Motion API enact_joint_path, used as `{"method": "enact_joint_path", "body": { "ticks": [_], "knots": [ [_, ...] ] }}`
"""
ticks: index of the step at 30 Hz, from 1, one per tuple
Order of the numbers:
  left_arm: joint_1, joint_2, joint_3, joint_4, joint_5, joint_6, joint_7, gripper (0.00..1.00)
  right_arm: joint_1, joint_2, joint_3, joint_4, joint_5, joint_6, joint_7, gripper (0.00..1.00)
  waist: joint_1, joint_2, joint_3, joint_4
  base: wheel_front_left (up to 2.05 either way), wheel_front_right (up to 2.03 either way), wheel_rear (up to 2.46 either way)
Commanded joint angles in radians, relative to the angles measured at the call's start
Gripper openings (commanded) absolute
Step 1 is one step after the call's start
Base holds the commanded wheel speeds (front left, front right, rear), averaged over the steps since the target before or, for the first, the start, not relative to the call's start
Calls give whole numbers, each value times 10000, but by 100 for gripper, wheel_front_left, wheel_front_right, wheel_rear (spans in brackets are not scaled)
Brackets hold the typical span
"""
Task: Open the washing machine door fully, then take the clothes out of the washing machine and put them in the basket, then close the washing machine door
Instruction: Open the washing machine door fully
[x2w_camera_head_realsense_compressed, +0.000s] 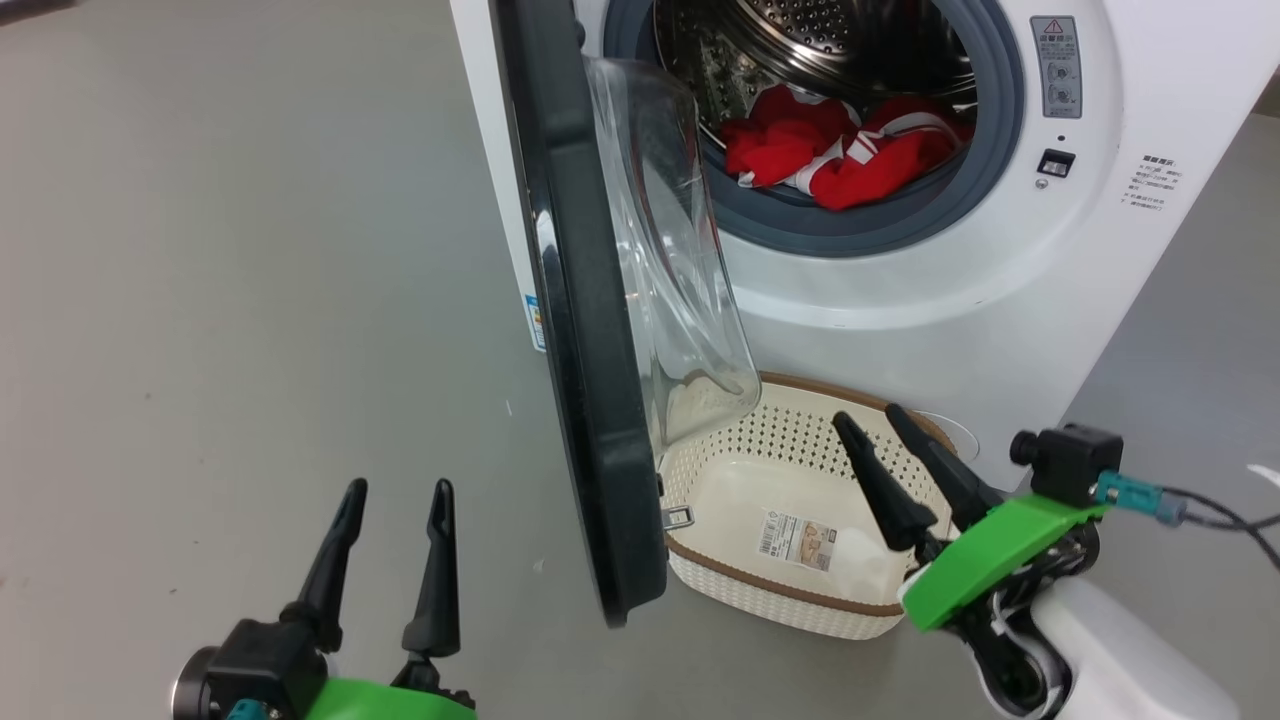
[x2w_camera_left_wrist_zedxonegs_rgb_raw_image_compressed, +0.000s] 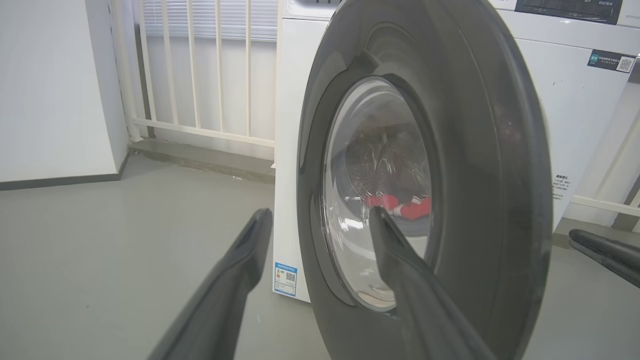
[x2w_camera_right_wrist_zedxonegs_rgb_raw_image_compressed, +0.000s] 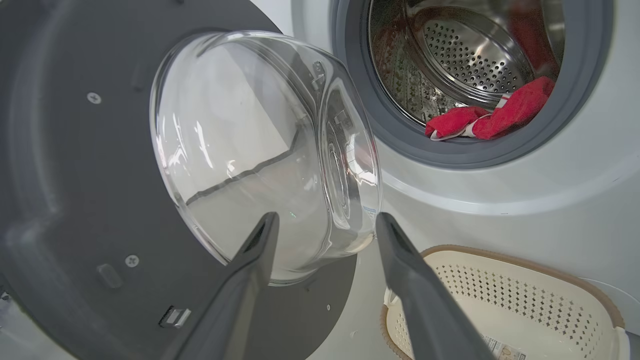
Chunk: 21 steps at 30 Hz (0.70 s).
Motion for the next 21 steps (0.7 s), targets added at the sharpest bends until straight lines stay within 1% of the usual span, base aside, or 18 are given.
{"method": "enact_joint_path", "body": {
  "ticks": [1, 7, 10, 13, 17, 20, 21],
  "knots": [
    [-84, 168, 313, -281, -37, 80, -47, 100, 382, 297, -316, -284, -800, 67, -90, 100, 0, 0, -9, -23, 0, 0, 0],
    [-55, 176, 262, -251, -21, 87, -48, 100, 1430, 1132, -1973, -641, -3755, 67, -91, 100, 0, 0, -107, -21, 0, 0, 0],
    [-29, 189, 250, -244, 1, 101, -49, 100, 1955, 1525, -2670, -1185, -5128, 67, -91, 100, 0, 0, -161, 7, 0, 0, 0],
    [8, 205, 256, -251, 13, 112, -49, 100, 2513, 1808, -3156, -1893, -6404, 67, -91, 100, 0, 0, -191, 42, 0, 0, 0],
    [71, 222, 257, -281, 52, 125, -50, 100, 3239, 2074, -3640, -2848, -7545, 67, -91, 100, 0, 0, -250, 75, 0, 0, 0],
    [102, 237, 250, -281, 88, 124, -50, 100, 3762, 2164, -3851, -3396, -8066, 67, -91, 100, 0, 0, -283, 92, 0, 0, 0],
    [102, 237, 250, -281, 88, 124, -50, 100, 3762, 2164, -3851, -3396, -8066, 67, -91, 100, 0, 0, -283, 92, 0, 0, 0]
  ]
}}
